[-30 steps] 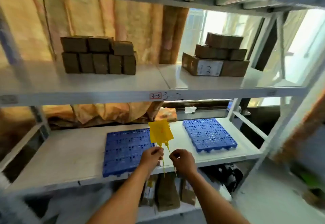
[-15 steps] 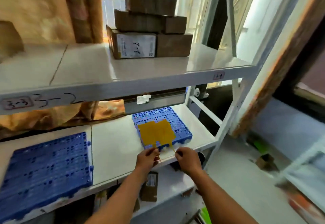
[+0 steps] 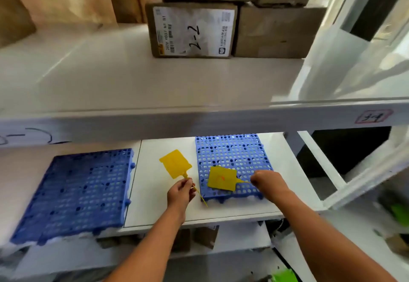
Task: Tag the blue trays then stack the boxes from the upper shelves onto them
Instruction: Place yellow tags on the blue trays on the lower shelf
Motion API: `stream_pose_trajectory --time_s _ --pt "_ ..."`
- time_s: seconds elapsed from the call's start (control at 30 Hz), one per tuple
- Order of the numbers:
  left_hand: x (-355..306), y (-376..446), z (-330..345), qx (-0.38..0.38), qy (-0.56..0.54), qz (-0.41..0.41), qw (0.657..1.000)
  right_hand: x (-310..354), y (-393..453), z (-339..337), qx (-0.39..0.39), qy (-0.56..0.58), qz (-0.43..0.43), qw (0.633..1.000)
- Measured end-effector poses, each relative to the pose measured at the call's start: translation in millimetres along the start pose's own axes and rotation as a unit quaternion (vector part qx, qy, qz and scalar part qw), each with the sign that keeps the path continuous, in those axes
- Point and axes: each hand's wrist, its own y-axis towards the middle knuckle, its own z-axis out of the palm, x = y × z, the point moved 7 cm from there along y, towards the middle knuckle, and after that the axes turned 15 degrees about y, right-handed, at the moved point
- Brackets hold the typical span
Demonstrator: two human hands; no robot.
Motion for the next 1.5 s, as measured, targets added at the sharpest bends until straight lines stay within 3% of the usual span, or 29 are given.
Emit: stream_pose_trajectory --time_s 0.17,0.47,0.63,0.87,0.97,1.03,1.1,1.13,1.27,1.5 --pt "0 -19 -15 -0.044 -0.019 0.001 0.999 -3 2 1 0.040 -0.039 -0.056 0.997" --pt "-7 -41 -8 -0.045 -0.031 0.025 0.998 -7 12 -13 -0.022 -0.040 -0.084 0.995" --pt "-11 -43 -17 -0.042 -0.025 0.039 0.998 -9 17 -7 -0.012 -0.032 -0.085 0.996" --pt "-12 -48 -22 -0.052 -0.020 0.043 0.997 -3 11 -13 -0.021 -0.005 -0.085 0.996" --pt "-21 -56 -22 -0.054 -0.023 0.049 0.997 9 5 -29 -0.049 0.075 -0.076 0.993" --pt "-28 -61 -24 -0.056 -0.027 0.052 0.997 35 3 -40 -0.036 0.248 -0.081 0.965" --pt "-35 -71 -28 -0.060 -0.044 0.054 0.996 86 -5 -50 0.049 0.411 -0.116 0.903" --pt "-41 -75 -32 -0.062 -0.056 0.055 0.995 117 -10 -59 0.084 0.440 -0.146 0.882" --pt "-66 -92 -68 -0.079 -0.096 0.076 0.989 225 -25 -93 0.096 0.382 -0.270 0.878" --pt "-81 -110 -181 -0.155 -0.125 0.093 0.975 362 -37 -126 0.029 0.246 -0.353 0.902"
